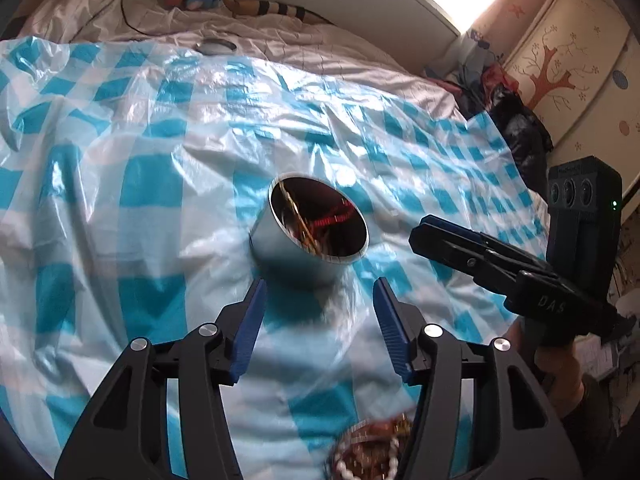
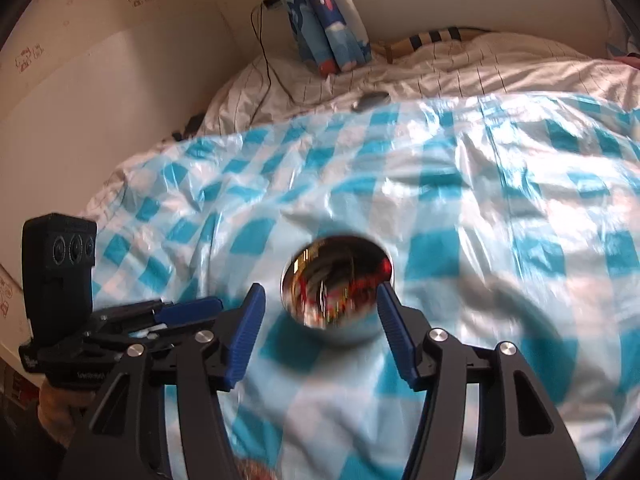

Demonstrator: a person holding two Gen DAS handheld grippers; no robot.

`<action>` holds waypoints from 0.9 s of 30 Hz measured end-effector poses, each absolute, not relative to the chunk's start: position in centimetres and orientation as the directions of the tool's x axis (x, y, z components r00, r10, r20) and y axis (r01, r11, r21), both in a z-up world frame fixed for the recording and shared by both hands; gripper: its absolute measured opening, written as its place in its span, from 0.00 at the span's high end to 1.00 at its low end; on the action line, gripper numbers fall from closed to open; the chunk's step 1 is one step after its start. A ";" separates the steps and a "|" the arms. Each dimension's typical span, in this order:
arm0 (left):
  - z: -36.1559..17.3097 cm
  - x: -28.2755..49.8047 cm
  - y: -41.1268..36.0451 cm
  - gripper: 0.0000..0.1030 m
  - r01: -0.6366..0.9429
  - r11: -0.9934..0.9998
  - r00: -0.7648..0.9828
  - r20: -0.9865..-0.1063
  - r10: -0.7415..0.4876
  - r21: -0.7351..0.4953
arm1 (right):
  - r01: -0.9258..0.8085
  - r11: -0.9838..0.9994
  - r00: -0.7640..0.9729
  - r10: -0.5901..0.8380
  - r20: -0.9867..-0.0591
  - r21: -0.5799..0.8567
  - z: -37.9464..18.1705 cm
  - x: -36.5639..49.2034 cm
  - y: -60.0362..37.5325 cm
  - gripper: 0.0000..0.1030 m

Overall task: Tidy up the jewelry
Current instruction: 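Move the left tool to the pile and close on a silver bangle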

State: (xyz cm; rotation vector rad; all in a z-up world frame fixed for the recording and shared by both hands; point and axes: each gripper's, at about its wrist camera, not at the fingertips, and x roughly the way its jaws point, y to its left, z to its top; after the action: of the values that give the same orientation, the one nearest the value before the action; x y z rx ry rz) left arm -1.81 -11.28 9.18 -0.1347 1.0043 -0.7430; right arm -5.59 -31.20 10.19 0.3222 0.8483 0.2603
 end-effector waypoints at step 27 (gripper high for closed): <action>3.9 -13.1 -13.1 0.75 0.793 0.573 0.140 -0.853 -0.502 -0.208 | -0.074 0.925 0.513 0.356 -0.781 0.372 9.8 -15.0 -29.9 0.29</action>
State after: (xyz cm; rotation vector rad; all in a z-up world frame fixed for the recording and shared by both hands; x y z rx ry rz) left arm -13.06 -13.15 3.94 0.3260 1.0718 -0.9596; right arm -15.03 -29.90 9.78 0.3095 1.0027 0.2634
